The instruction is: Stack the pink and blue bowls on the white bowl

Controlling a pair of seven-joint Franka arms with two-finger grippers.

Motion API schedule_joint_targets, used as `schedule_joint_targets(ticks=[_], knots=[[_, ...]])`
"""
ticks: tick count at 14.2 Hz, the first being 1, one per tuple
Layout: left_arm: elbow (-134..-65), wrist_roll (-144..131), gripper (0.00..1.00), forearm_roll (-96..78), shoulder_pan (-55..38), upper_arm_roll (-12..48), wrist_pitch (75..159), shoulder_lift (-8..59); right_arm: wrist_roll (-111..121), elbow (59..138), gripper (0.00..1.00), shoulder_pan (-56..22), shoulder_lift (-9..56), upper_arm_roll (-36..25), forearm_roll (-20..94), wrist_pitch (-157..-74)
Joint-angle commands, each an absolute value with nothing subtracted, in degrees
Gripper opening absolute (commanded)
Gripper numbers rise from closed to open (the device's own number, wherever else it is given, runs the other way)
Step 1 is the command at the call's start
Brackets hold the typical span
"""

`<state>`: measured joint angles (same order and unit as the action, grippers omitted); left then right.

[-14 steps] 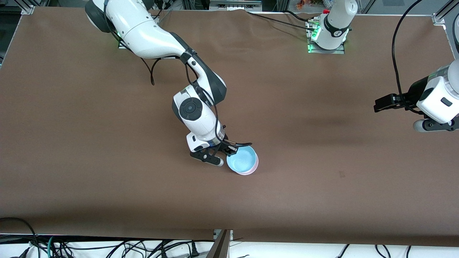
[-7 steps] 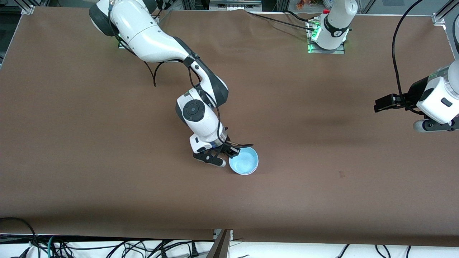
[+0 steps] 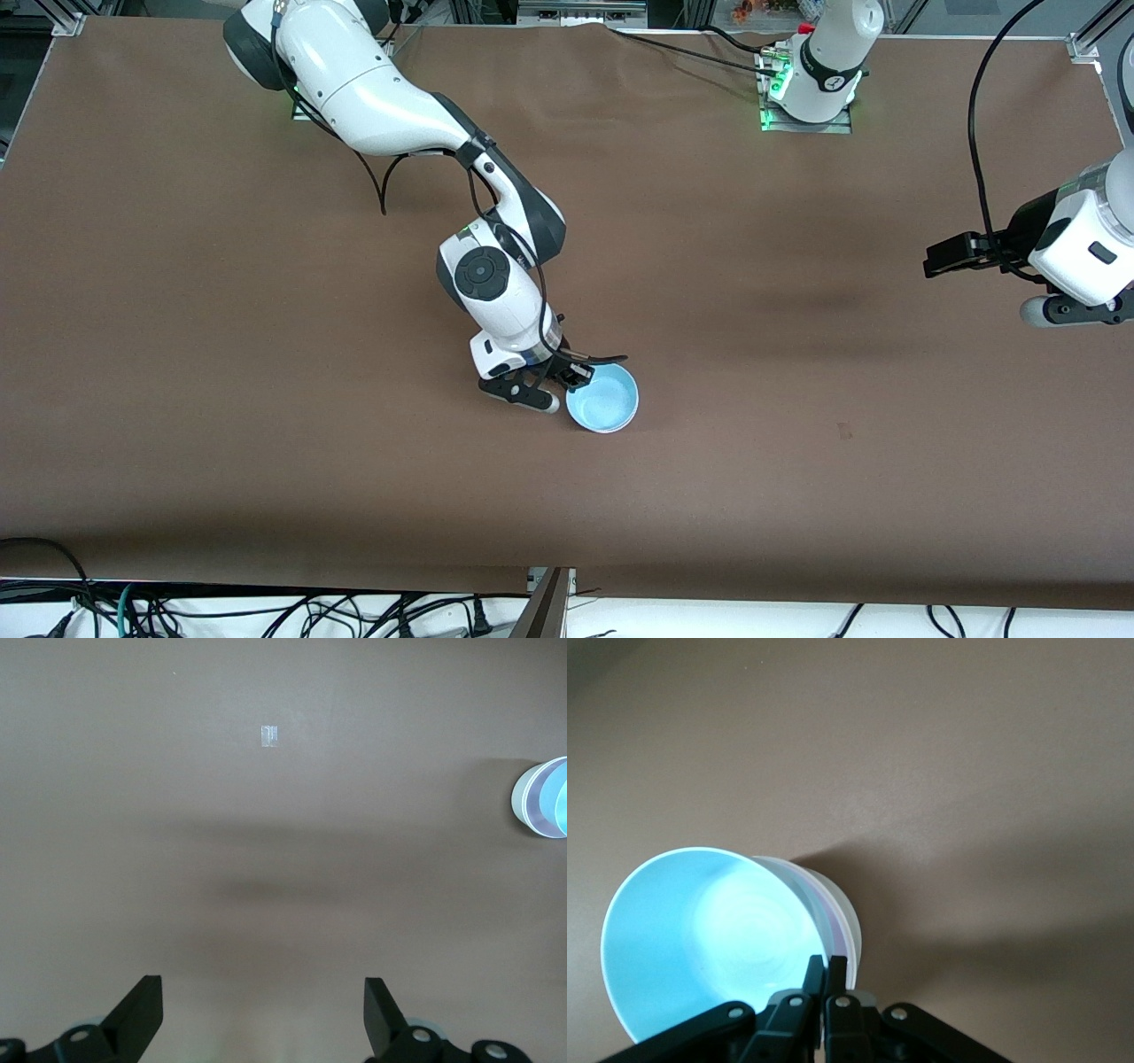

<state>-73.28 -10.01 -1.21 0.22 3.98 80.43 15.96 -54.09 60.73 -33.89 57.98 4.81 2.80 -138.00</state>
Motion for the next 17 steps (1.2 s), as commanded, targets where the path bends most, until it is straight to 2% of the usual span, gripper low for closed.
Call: schedule_joint_targets(ticks=[1, 17], knots=[[-74.62, -8.96, 1.00, -0.35, 0.18, 3.96, 80.33, 14.50, -54.93, 58.45, 0.00, -34.54, 59.33, 4.22, 1.41, -138.16], [-74.53, -9.14, 1.00, -0.44, -0.35, 3.87, 80.42, 14.68, -54.93, 58.54, 0.00, -35.24, 60.38, 4.13, 0.35, -137.99]])
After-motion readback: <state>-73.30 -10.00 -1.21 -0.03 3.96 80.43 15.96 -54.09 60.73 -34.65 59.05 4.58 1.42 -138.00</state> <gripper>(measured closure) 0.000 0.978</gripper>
